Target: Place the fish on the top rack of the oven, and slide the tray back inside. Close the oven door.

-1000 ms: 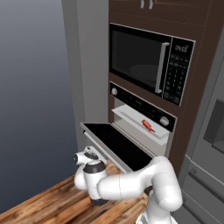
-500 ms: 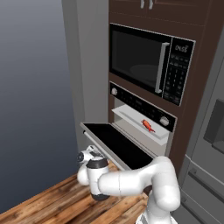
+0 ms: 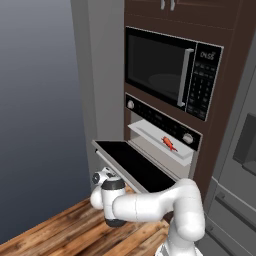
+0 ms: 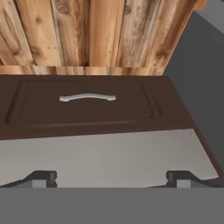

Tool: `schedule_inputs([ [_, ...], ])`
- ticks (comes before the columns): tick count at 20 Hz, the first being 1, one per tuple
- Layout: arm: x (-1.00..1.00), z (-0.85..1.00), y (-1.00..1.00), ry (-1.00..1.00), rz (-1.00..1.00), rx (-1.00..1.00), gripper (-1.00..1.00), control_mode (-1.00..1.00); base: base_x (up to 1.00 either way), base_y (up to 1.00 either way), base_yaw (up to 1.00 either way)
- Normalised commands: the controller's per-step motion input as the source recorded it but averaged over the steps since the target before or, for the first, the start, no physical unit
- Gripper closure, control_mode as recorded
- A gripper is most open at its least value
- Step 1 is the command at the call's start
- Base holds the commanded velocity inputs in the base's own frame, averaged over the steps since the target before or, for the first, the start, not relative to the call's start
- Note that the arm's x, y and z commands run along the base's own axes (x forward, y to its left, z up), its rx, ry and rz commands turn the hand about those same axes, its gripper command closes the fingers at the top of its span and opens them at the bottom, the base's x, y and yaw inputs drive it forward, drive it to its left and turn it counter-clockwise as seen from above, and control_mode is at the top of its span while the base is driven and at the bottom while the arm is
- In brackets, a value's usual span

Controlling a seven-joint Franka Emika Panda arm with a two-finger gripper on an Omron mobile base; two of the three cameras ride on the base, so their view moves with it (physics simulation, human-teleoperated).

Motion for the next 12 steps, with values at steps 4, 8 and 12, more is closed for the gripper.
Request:
schedule_inputs([
  [4,-0.29,-0.98,-1.0,-0.16,-0.08,-0.18,-1.0,-1.0,0.0,0.0,0.0],
  [8,-0.01,-0.54,-1.0,-0.23,-0.13,-0.08,-1.0,-1.0,0.0,0.0,0.0],
  [12,-0.04,-0.14,-1.0,-0.16,-0.19,-0.09,-1.0,-1.0,0.0,0.0,0.0],
])
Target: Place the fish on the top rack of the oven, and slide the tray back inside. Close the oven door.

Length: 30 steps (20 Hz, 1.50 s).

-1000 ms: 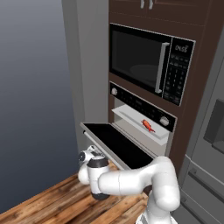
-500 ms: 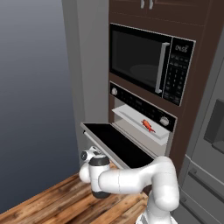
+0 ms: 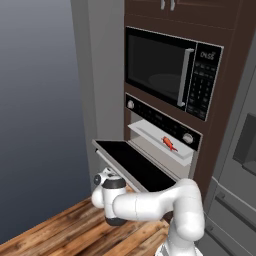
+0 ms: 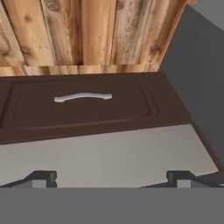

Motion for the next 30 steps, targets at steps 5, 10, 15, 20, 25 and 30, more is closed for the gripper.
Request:
schedule_inputs([
  [5,0.0,0.17,-1.0,-0.15,-0.2,-0.15,-1.0,-1.0,0.0,0.0,0.0],
  [10,0.0,0.48,-1.0,-0.09,-0.22,-0.18,-1.0,-1.0,0.0,0.0,0.0],
  [15,0.0,0.38,-1.0,-0.05,-0.2,-0.15,-1.0,-1.0,0.0,0.0,0.0],
  [20,0.03,0.06,-1.0,-0.09,-0.18,-0.12,-1.0,-1.0,0.0,0.0,0.0],
  [25,0.1,-0.04,-1.0,-0.21,-0.11,-0.01,-1.0,-1.0,0.0,0.0,0.0],
  [30,0.14,-0.09,-1.0,-0.24,-0.11,0.0,-1.0,-1.0,0.0,0.0,0.0],
])
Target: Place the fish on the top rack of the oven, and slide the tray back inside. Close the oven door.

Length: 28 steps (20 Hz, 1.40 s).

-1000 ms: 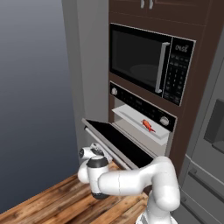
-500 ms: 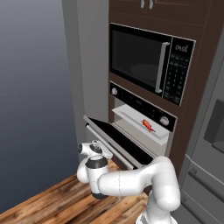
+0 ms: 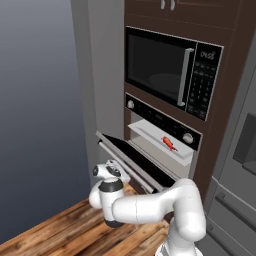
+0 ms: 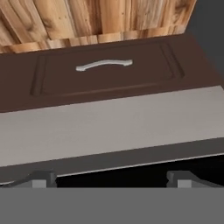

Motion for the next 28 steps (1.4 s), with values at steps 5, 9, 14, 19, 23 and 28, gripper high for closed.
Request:
schedule_inputs([
  [5,0.35,-0.11,-1.0,-0.26,-0.12,0.0,-1.0,-1.0,0.0,0.0,0.0],
  [9,0.54,-0.11,-1.0,-0.25,-0.12,0.03,-1.0,-1.0,0.0,0.0,0.0],
  [14,0.74,-0.07,-1.0,-0.24,-0.13,0.07,-1.0,-1.0,0.0,0.0,0.0],
  [19,0.92,-0.01,-1.0,-0.17,-0.17,0.03,-1.0,-1.0,0.0,0.0,0.0],
  [23,0.92,0.0,-1.0,-0.11,-0.2,0.0,-1.0,-1.0,0.0,0.0,0.0],
  [28,0.84,0.0,-1.0,-0.09,-0.2,0.0,-1.0,-1.0,0.0,0.0,0.0],
])
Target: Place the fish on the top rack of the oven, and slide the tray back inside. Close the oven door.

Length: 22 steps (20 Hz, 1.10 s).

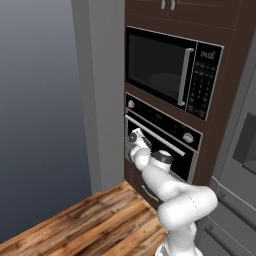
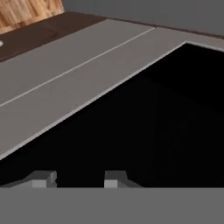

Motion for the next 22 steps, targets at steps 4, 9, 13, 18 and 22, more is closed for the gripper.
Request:
schedule_inputs([
  [4,0.82,0.0,-1.0,-0.06,-0.21,0.0,-1.0,-1.0,0.0,0.0,0.0],
  [9,0.75,0.0,-1.0,0.0,-0.25,0.0,-1.0,-1.0,0.0,0.0,0.0],
  [13,0.56,0.0,-1.0,0.0,-0.26,0.0,-1.0,-1.0,0.0,0.0,0.0],
  [18,0.42,0.0,-1.0,0.05,-0.24,0.04,-1.0,-1.0,0.0,0.0,0.0],
  [22,0.29,0.0,-1.0,0.12,-0.23,0.04,-1.0,-1.0,0.0,0.0,0.0],
])
